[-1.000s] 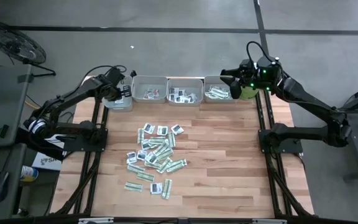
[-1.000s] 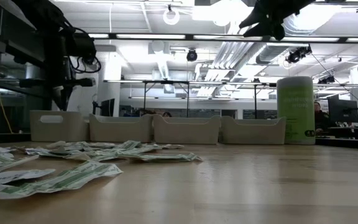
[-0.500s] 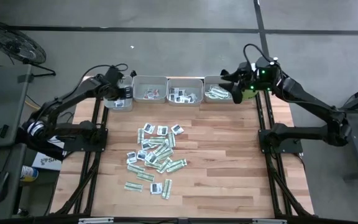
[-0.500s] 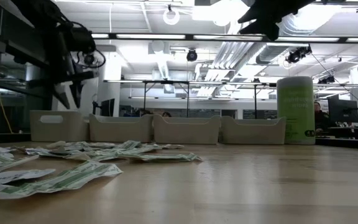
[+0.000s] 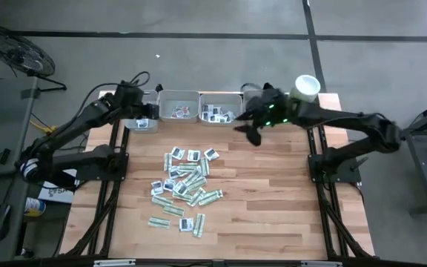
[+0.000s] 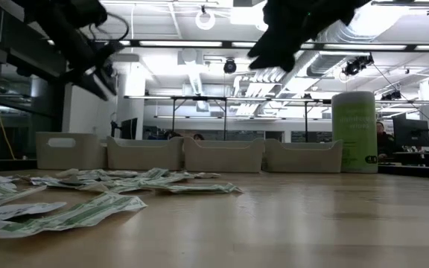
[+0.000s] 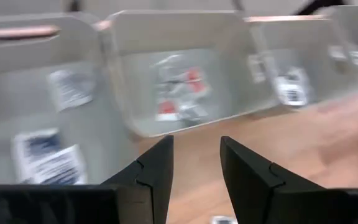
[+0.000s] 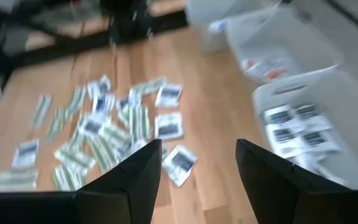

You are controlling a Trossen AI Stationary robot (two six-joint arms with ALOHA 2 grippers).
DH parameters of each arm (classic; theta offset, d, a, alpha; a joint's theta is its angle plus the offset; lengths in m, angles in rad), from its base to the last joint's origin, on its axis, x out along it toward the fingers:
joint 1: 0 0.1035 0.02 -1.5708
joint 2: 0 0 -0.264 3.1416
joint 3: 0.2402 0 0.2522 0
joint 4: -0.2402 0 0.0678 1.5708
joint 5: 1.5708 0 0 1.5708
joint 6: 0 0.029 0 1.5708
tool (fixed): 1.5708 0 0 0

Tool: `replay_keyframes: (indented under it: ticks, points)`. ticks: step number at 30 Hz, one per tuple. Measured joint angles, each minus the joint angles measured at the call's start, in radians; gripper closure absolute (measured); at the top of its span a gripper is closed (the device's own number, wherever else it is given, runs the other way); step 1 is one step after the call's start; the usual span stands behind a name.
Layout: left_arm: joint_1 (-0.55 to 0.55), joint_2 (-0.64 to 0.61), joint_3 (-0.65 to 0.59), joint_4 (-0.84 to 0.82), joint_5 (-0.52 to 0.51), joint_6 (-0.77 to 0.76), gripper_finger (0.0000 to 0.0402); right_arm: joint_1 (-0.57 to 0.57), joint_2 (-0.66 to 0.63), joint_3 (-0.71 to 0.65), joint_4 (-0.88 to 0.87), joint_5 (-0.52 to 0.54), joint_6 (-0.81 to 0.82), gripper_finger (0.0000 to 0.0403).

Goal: Pick & Place First Aid Supplies
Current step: Put the gray towelette pack into the middle right gray bin

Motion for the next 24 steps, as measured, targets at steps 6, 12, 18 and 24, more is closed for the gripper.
replay_keyframes:
  ticks: [6,12,18,24]
  points:
    - [-0.22,-0.001,0.0,0.072,-0.072,-0.024,0.0271,0.092,0.173,0.0,0.04,0.003,-0.098,0.0202]
    - [-0.348,-0.006,0.0,0.035,-0.174,-0.054,0.0271,0.167,0.332,0.103,-0.07,0.073,-0.189,0.0203]
    - [-0.424,-0.02,-0.001,0.001,-0.18,-0.05,0.0271,0.206,0.495,0.273,-0.222,0.157,-0.328,0.0202]
    - [-0.452,-0.03,-0.001,-0.008,-0.18,-0.05,0.0271,0.202,0.614,0.38,-0.281,0.176,-0.399,0.0202]
